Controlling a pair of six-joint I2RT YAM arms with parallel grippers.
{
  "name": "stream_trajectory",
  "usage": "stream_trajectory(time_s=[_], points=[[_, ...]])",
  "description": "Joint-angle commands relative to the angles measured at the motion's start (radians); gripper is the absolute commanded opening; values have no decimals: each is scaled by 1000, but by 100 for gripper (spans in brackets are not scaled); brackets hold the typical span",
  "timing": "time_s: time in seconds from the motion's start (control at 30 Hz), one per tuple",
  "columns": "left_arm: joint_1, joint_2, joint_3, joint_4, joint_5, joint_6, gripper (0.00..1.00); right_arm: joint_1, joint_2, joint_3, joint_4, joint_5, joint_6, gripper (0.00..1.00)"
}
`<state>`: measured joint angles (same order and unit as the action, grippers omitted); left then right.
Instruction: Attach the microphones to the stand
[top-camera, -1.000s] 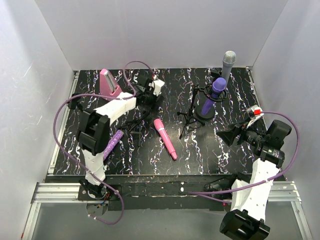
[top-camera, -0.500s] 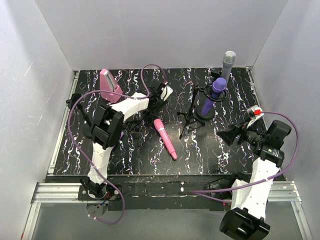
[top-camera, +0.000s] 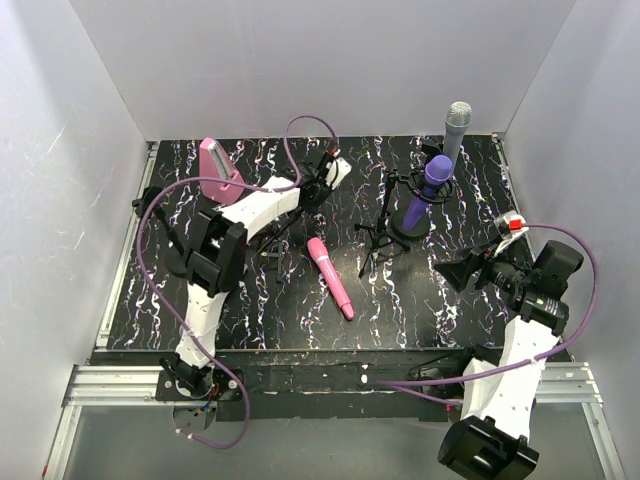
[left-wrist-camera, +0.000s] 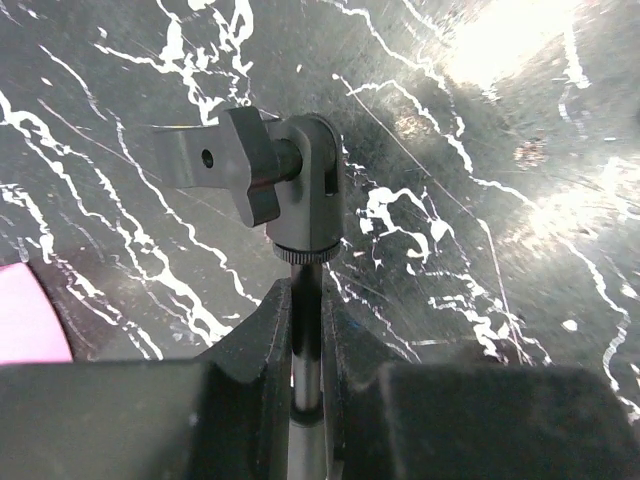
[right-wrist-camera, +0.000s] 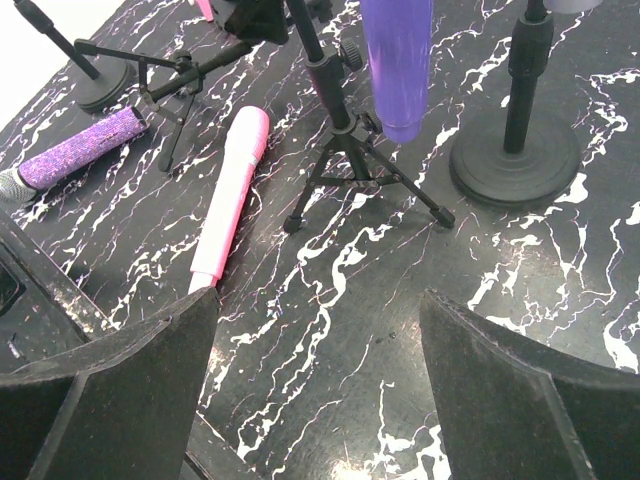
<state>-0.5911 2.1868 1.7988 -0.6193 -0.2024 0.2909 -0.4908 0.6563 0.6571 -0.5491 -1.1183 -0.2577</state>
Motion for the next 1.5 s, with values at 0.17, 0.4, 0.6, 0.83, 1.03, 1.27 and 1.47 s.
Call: stream_trajectory(time_s=[0.17, 0.4, 0.6, 0.83, 1.03, 1.27, 1.47], points=[[46, -503, -73, 56, 386, -15, 0, -5, -14, 21, -23, -28, -29, 88], [189, -962, -589, 360, 923, -137, 0, -5, -3, 29, -25, -28, -37, 88], [208, -1208, -881, 721, 1205, -278, 0, -8, 6, 26, -23, -37, -40, 87], [208, -1214, -1061, 1115, 1307, -506, 0, -6, -6, 22, -37, -37, -55, 87], [208, -1138, -1148, 1294, 1287, -575, 0, -6, -9, 15, -41, -37, -63, 87], [208, -1044, -1214, 1394, 1261, -575, 0, -8, -4, 13, -40, -43, -71, 87], [208, -1065, -1256, 1275, 1203, -494, 1, -5, -3, 13, -45, -43, -75, 87]])
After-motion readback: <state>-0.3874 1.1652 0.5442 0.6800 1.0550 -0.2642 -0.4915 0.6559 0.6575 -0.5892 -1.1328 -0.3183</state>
